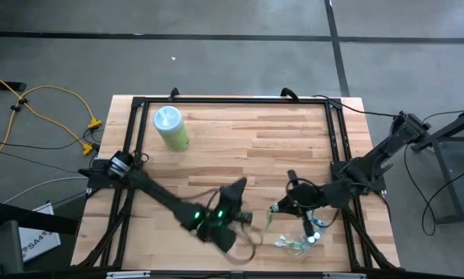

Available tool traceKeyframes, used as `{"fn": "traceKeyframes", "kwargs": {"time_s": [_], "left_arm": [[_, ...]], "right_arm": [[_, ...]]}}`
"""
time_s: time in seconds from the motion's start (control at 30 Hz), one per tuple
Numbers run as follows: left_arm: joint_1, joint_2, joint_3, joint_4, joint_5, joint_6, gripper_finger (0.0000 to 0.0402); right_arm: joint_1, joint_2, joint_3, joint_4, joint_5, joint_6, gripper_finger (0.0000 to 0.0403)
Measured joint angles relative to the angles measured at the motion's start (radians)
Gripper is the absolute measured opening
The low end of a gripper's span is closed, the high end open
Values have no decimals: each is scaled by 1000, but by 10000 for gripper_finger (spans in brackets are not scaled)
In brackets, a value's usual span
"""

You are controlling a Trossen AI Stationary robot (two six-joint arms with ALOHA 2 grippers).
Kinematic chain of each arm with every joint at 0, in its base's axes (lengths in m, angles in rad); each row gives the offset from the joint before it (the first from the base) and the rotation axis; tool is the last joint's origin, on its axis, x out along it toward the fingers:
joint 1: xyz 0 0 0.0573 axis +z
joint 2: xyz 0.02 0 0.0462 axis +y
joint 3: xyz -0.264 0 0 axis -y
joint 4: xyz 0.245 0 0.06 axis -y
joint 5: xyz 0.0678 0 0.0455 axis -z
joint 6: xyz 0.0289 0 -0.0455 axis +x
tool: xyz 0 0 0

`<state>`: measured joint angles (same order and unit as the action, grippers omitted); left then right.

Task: Pick & Place toothbrushing station
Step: Put the green toothbrush into the left section of the transparent organizer

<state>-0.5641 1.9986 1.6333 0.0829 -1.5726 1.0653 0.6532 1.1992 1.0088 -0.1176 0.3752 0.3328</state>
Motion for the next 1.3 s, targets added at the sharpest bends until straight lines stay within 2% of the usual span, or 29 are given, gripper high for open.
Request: {"fn": "traceKeyframes", "kwargs": {"time_s": [0.17, 0.3, 0.4, 0.47, 0.63, 0.7, 0.77, 0.87, 1.03, 1.3], "left_arm": [[115, -12, 0, -68, 0, -88, 97], [205, -12, 0, -286, 5, -259, 97], [266, -16, 0, -567, 7, -514, 97], [299, -22, 0, -795, 47, -728, 97], [345, -51, -1, -1329, 285, -1316, 97], [354, -57, -1, -1471, 361, -1473, 97], [355, -56, -1, -1569, 412, -1563, 96], [355, -56, -1, -1631, 494, -1594, 91], [358, -64, -38, -1618, 717, -1524, 77], [354, -73, -295, -1364, 1019, -1425, 46]], "right_arm": [[54, -45, 0, -81, 101, 13, 5], [76, -50, 0, -104, 133, 22, 5], [91, -50, 0, -126, 156, 34, 5], [103, -50, 0, -133, 169, 40, 5], [131, -52, 0, -156, 203, 44, 5], [138, -56, 0, -167, 218, 51, 5], [145, -62, 0, -178, 228, 62, 5], [156, -67, 0, -182, 229, 69, 5], [174, -90, 0, -256, 228, 145, 5], [213, -116, 0, -308, 222, 198, 5]]}}
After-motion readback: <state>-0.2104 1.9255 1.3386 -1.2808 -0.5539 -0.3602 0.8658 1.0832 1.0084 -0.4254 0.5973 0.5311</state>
